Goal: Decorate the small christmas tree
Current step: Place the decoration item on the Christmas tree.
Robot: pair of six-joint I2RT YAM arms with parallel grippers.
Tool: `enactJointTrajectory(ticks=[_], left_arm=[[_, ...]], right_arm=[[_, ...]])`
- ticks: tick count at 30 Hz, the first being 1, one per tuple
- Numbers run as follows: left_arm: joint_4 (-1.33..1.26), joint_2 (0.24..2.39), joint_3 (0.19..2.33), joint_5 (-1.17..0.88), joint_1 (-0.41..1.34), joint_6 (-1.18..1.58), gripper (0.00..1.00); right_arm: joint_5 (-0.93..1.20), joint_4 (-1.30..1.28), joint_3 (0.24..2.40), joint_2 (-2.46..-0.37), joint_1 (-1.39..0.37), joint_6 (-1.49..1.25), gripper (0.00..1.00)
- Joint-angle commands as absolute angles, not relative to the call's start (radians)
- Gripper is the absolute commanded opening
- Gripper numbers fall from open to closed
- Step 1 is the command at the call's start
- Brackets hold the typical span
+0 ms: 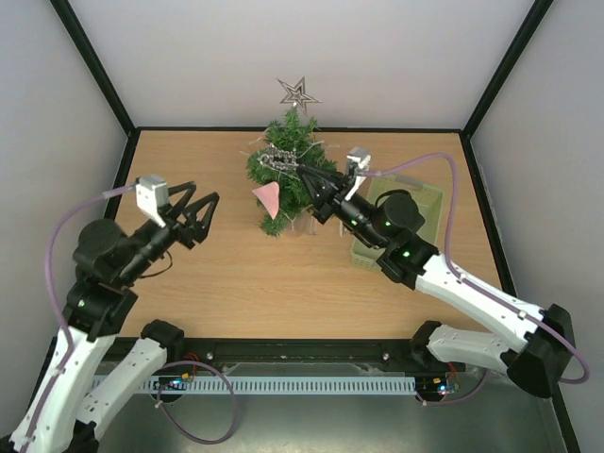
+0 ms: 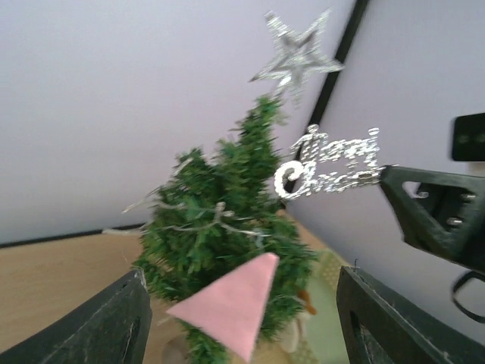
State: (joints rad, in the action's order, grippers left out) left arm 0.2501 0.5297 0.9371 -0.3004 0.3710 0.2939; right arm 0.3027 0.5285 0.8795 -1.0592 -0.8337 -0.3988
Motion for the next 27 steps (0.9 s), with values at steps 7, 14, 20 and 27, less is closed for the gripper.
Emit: enactJointTrajectory(ticks=[7,14,20,27], left_arm=[[0.127,0.785,0.992,-0.222,0.362,0.331,0.60],[0.028,0.908,1.043,-0.294,0.308,0.375,0.52],[-0.002,1.026,1.113,-0.338,0.283,0.354,0.47],[-0.015,1.113,1.152,-0.442,0.276,0.338,0.46]], right_arm=[[0.046,0.775,0.860,-1.192,-0.839,-0.439,0.02],[0.008,0.735,0.894,-1.253,-0.839,-0.429,0.02],[0.015,0.756,0.883,-1.278,-0.839,-0.435,0.02],[0.003,0.735,0.878,-1.283,-0.839,-0.443,0.02]])
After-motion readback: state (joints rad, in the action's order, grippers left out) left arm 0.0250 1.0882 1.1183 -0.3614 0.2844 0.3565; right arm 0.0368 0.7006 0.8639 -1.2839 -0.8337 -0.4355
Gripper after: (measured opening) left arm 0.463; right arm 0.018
